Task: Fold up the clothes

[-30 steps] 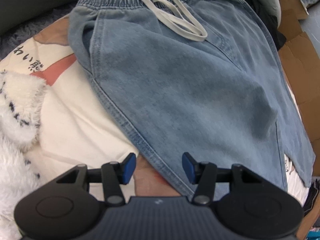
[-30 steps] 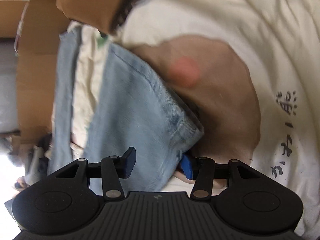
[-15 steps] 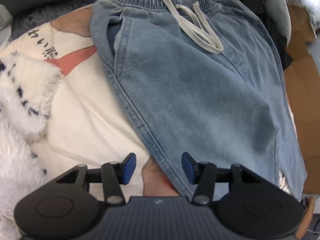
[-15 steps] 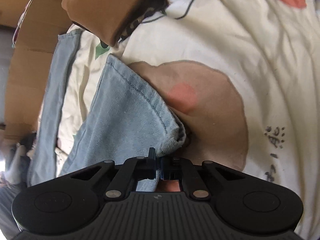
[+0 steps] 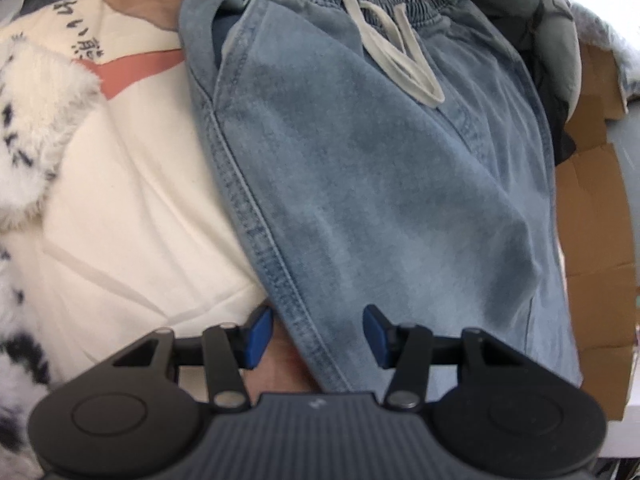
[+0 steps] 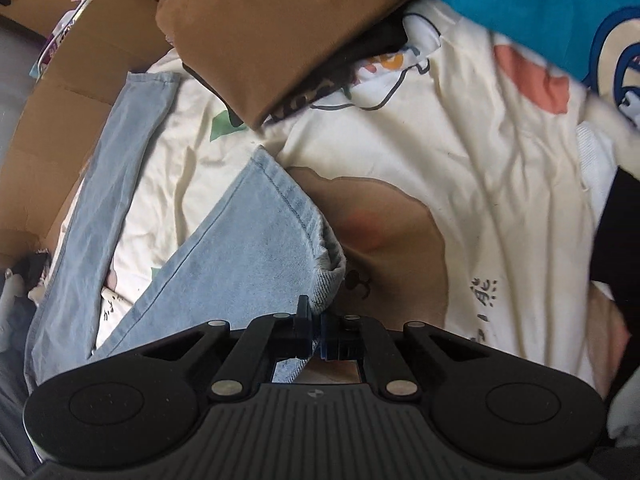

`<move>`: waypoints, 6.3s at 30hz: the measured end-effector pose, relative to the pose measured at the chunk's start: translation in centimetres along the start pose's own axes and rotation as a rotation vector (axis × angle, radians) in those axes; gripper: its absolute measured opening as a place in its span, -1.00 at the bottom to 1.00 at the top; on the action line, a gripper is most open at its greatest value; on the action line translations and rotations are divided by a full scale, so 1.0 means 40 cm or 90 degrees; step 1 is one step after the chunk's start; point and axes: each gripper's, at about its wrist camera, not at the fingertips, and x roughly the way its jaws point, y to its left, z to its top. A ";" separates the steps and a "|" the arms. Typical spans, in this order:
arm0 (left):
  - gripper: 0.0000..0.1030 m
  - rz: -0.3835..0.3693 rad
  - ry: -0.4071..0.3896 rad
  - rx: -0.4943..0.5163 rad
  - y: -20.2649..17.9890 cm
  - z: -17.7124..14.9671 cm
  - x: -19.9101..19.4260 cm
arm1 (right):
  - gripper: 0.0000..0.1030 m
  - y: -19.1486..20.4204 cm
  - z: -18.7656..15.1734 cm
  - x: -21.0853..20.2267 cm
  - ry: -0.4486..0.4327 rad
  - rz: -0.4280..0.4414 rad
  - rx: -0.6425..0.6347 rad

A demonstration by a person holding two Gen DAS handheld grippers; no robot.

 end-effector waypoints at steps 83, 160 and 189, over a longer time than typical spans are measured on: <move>-0.55 0.120 -0.029 0.117 -0.046 0.185 -0.111 | -0.16 -0.008 -0.167 0.079 0.011 -0.152 -0.215; -0.84 0.136 -0.136 0.293 -0.165 0.343 0.076 | -0.16 0.164 -0.107 0.279 0.026 -0.132 -0.476; -0.88 0.237 -0.130 0.366 -0.113 0.423 0.065 | -0.15 0.234 -0.196 0.286 0.028 -0.096 -0.513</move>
